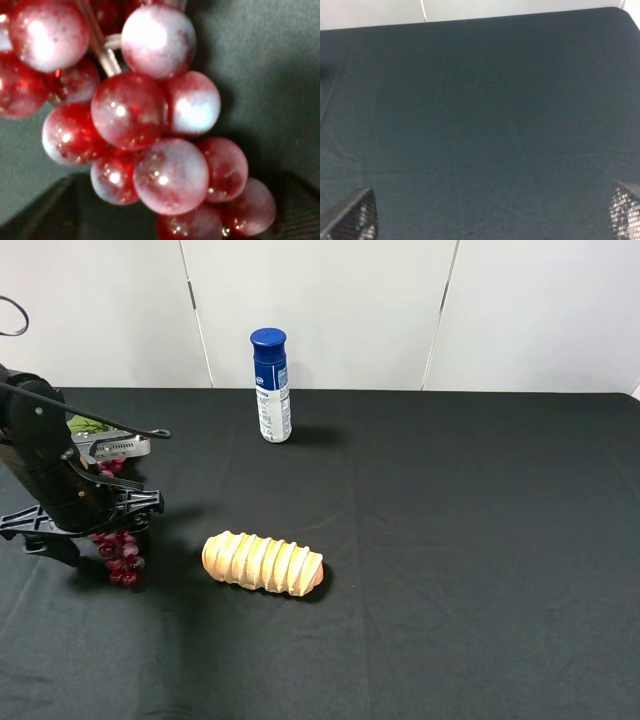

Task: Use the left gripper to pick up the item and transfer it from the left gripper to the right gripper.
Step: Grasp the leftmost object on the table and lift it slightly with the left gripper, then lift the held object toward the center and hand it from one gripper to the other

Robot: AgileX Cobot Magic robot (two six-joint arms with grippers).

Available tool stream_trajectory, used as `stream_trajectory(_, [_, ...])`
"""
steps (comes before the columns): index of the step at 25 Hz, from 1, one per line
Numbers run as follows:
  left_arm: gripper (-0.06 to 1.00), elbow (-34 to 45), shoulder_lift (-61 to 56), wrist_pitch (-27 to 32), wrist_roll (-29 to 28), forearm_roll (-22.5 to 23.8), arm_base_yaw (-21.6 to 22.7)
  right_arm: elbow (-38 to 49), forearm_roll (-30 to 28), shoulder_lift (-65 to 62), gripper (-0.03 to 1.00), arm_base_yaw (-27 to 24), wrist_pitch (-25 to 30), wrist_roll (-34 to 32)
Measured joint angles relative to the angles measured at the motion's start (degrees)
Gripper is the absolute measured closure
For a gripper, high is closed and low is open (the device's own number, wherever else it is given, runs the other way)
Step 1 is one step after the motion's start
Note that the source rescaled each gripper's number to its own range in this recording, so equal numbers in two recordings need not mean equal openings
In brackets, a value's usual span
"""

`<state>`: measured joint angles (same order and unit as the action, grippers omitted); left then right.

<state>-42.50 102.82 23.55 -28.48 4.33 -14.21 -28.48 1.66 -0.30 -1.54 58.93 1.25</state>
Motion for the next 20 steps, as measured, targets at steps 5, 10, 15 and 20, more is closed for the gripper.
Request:
stream_trajectory(5, [0.78, 0.00, 0.00, -0.13, -0.02, 0.06, 0.00, 0.00, 0.00, 0.00, -0.03, 0.00, 0.00, 0.00])
stream_trajectory(10, [0.91, 0.00, 0.00, -0.08, -0.07, 0.06, -0.05, 0.00, 0.00, 0.00, -0.03, 0.00, 0.00, 0.00])
stream_trajectory(15, [0.92, 0.00, -1.33, 1.12, -0.07, 0.06, -0.05, 0.00, 0.00, 0.00, -0.03, 0.00, 0.00, 0.00])
stream_trajectory(20, [0.93, 0.00, -7.15, 6.53, -0.01, 0.31, -0.05, 0.00, 0.00, 0.00, -0.03, 0.00, 0.00, 0.00])
